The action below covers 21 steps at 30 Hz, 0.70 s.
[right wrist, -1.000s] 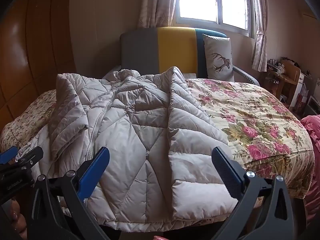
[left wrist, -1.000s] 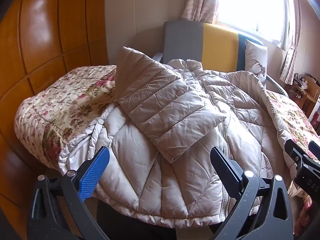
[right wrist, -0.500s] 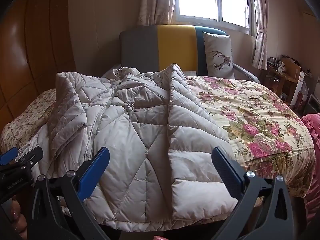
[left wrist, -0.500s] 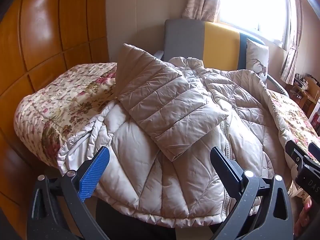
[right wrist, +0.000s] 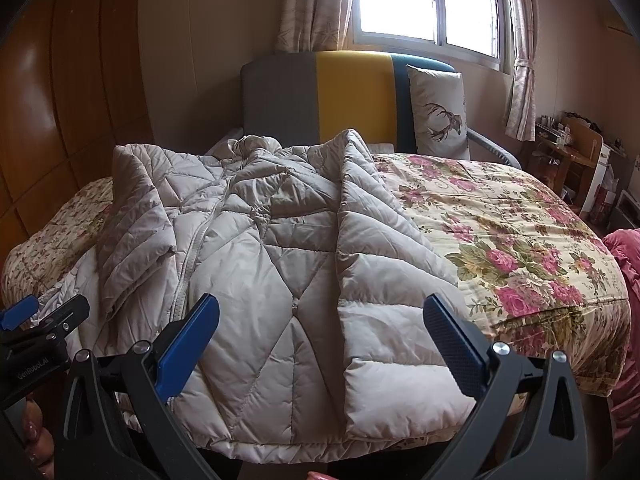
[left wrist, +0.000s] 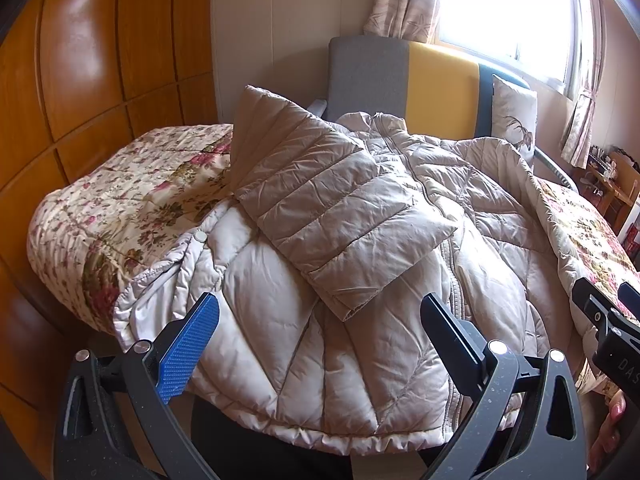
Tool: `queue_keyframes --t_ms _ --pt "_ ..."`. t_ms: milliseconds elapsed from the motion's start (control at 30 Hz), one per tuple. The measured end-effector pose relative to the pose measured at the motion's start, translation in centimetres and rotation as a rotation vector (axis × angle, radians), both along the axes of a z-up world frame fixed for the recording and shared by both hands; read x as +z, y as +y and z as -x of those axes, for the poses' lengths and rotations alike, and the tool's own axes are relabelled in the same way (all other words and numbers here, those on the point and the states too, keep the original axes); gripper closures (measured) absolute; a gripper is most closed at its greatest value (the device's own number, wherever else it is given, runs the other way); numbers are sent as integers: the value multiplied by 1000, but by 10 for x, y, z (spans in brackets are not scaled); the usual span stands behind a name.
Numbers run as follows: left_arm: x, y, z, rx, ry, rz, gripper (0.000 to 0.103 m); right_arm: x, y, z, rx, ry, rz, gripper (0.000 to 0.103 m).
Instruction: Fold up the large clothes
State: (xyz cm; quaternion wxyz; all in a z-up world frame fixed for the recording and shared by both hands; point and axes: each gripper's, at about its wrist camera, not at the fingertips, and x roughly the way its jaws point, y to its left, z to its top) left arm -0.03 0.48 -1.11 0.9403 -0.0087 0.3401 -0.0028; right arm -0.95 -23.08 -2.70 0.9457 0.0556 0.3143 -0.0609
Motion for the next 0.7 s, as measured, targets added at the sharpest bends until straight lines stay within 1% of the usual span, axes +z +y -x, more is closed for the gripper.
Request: queue_keyframes --t_ms 700 --pt "-5 0 1 4 15 4 3 -3 0 -3 2 12 -5 2"
